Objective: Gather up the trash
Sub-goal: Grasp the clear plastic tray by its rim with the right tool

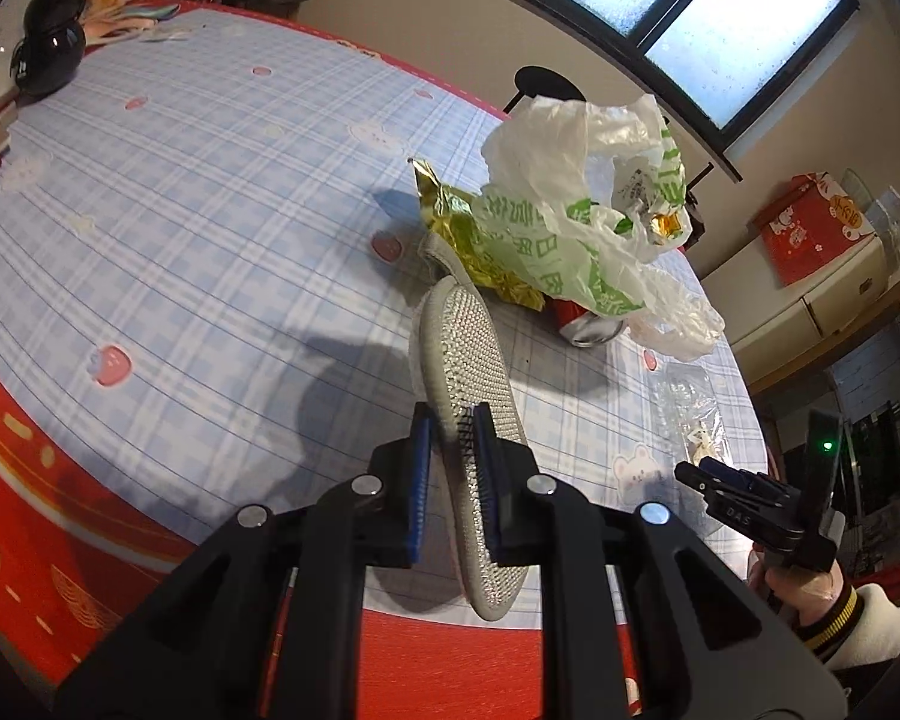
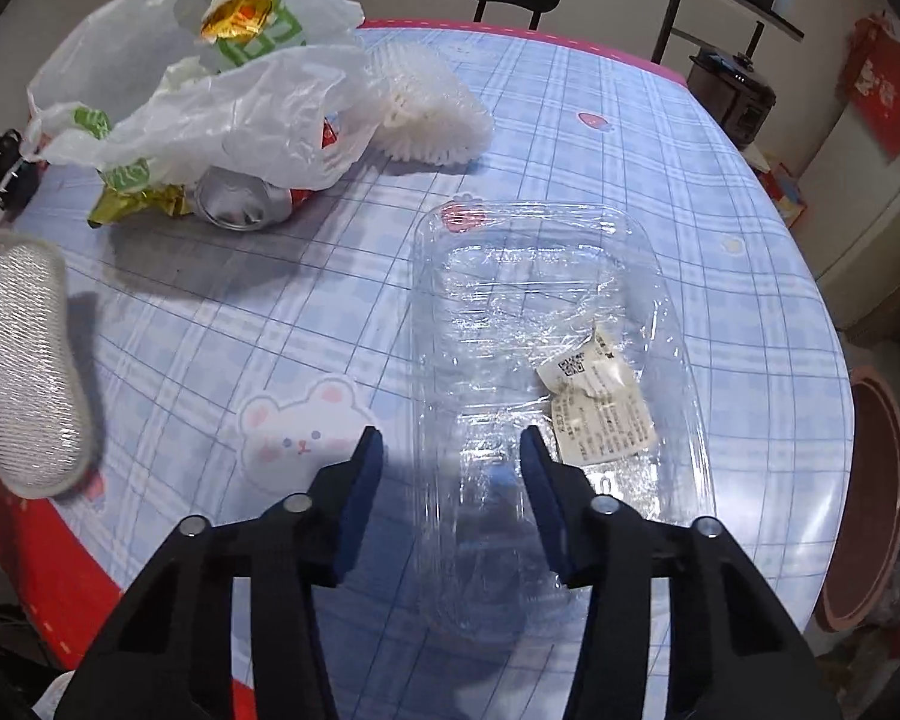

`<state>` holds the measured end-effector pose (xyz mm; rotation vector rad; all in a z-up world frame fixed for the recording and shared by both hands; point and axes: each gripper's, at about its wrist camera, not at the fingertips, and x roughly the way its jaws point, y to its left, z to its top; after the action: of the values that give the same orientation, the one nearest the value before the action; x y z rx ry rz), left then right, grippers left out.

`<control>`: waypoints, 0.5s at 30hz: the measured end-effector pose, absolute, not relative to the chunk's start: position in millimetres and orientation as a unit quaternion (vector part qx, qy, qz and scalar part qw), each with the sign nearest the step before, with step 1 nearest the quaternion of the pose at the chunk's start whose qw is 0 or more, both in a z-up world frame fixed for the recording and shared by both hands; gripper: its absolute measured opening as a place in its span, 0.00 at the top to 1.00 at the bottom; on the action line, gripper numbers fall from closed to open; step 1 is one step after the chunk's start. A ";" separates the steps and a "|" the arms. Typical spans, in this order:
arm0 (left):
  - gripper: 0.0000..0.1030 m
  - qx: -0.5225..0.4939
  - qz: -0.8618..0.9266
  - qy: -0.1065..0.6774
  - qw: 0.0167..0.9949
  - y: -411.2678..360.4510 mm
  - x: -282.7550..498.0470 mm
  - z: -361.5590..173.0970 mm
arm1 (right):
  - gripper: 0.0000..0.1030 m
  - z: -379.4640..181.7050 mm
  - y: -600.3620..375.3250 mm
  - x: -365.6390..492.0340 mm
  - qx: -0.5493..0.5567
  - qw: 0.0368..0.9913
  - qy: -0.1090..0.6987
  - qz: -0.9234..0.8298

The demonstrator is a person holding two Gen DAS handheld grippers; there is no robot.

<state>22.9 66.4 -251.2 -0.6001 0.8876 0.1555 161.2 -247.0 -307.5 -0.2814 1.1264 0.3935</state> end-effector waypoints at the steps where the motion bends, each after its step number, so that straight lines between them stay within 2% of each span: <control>1: 0.83 -0.282 0.072 0.422 0.859 69.7 20.8 -248.7 | 0.62 -309.1 -245.8 161.7 -0.137 0.818 0.529 0.180; 3: 0.83 -0.277 0.069 0.421 0.861 72.8 19.3 -245.5 | 0.70 -313.4 -242.9 162.6 -0.143 0.816 0.533 0.170; 7: 0.83 -0.267 0.060 0.418 0.866 79.0 17.1 -237.3 | 0.74 -317.7 -239.1 163.2 -0.152 0.818 0.535 0.148; 9: 0.83 -0.262 0.057 0.416 0.869 80.5 18.1 -233.5 | 0.83 -313.8 -239.4 163.2 -0.143 0.821 0.533 0.144; 15: 0.83 -0.251 0.053 0.391 0.884 91.0 14.0 -207.7 | 0.90 -272.2 -251.7 156.5 -0.095 0.848 0.500 0.147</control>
<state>14.0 91.0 -207.7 -0.5218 0.8127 0.1105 156.5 -251.7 -272.2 -0.2011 1.0547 0.3088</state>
